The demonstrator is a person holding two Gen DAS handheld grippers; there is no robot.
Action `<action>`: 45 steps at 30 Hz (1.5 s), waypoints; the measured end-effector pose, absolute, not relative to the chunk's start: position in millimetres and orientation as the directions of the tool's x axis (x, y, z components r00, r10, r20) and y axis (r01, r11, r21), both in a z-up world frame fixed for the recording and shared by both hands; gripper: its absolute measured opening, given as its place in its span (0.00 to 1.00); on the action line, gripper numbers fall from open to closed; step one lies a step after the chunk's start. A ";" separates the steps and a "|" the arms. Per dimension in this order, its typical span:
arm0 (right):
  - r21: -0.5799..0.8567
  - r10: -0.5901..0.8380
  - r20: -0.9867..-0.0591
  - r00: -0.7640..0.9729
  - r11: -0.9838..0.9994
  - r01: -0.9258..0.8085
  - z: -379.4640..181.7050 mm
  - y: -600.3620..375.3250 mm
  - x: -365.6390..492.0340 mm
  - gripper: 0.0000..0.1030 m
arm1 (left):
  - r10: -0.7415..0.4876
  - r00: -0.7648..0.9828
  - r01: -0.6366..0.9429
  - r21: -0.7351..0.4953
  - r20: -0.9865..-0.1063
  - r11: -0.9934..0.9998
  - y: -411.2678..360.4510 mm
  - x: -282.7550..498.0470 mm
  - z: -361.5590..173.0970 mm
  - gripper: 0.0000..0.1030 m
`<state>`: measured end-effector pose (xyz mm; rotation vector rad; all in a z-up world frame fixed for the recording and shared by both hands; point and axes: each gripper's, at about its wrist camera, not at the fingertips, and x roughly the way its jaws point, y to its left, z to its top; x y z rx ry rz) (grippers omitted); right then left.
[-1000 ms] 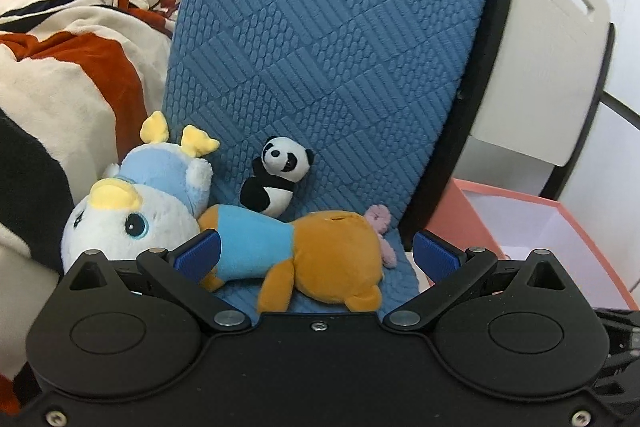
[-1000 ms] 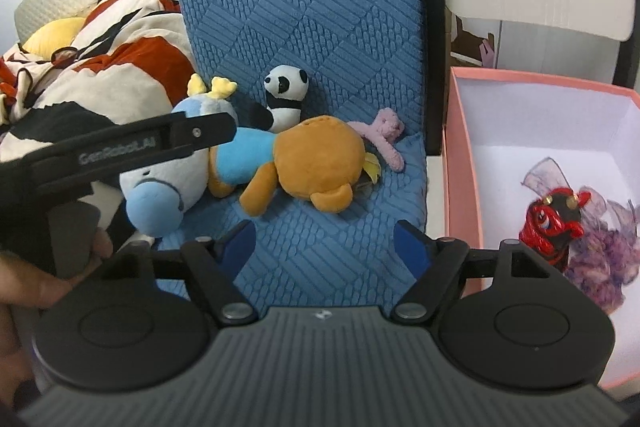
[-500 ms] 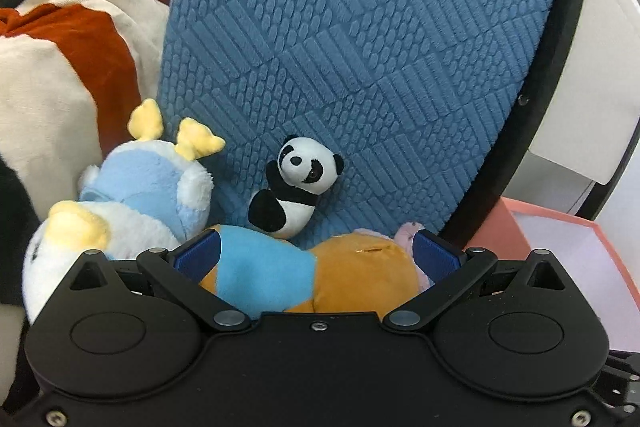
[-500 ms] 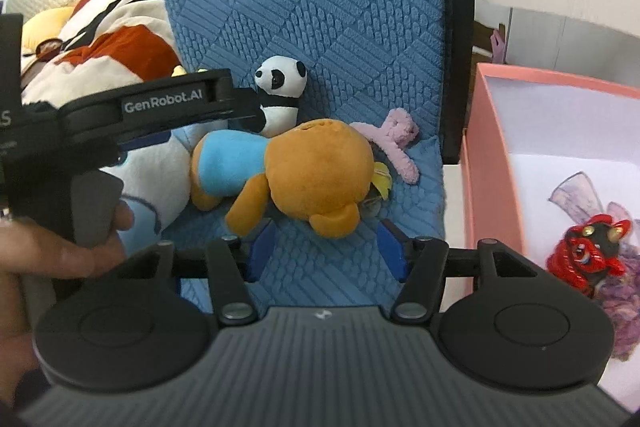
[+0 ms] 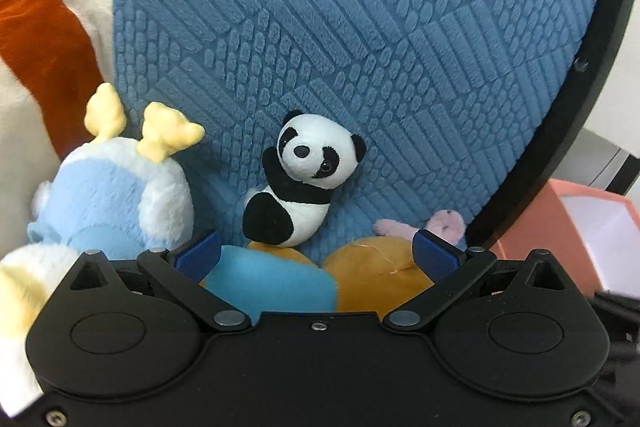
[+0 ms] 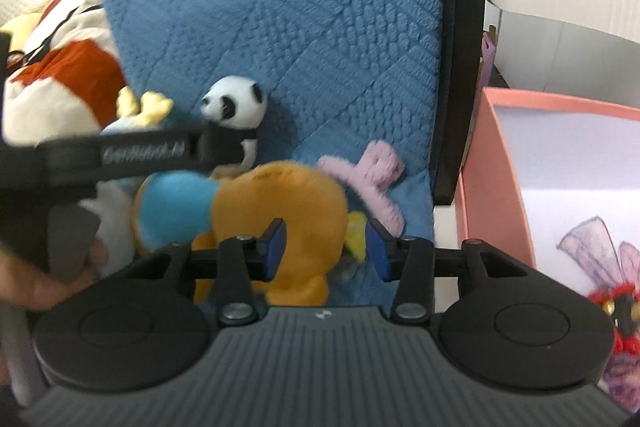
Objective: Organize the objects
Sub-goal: 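Move the left gripper to the small panda while the right gripper approaches the pink bunny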
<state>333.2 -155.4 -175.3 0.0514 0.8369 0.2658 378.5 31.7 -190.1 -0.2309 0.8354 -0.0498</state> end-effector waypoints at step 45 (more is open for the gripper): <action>0.317 0.179 -0.793 0.582 0.937 0.144 -239.8 -172.5 449.6 0.36 | -0.121 0.659 -0.103 -0.248 -0.742 0.963 60.4 436.5 -201.3 0.38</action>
